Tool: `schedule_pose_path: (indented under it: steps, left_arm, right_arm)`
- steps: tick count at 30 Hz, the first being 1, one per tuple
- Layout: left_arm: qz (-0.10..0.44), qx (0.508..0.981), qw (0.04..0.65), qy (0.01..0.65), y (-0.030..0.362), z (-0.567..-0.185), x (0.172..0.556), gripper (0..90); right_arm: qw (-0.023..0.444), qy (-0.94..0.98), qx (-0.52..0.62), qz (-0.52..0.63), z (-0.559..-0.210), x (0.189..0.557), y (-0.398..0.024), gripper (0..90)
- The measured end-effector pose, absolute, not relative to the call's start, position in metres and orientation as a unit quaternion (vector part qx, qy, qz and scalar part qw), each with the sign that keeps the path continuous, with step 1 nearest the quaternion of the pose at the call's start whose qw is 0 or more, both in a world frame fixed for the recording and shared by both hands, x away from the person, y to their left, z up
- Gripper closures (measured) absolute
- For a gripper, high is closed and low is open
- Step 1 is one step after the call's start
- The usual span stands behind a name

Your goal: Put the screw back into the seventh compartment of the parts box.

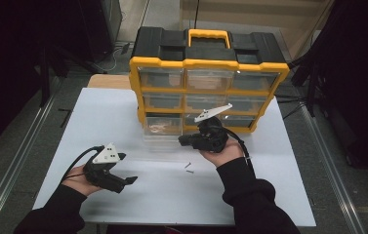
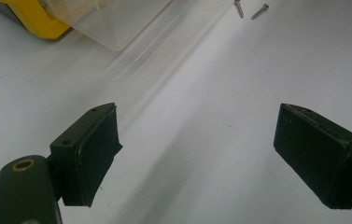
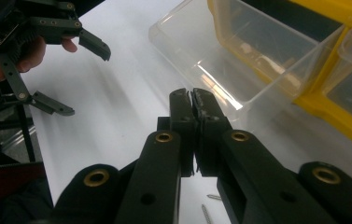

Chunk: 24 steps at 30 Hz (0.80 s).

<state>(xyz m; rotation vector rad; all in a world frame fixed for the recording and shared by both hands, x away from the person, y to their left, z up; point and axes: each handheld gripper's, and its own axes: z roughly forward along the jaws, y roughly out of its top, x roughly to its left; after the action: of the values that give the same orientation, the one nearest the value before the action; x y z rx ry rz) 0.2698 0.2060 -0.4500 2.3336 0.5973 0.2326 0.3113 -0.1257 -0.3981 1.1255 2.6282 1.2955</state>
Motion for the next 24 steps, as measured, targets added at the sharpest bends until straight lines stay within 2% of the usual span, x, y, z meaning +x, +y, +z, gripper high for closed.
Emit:
schedule_pose_path:
  steps: [24]
  left_arm:
    - [0.087, 0.902, 0.356, 0.23, 0.205, -0.452, 0.27, 14.1]
  right_arm:
    - [0.018, 0.835, 0.361, 0.415, -0.386, 0.335, -0.114, 89.5]
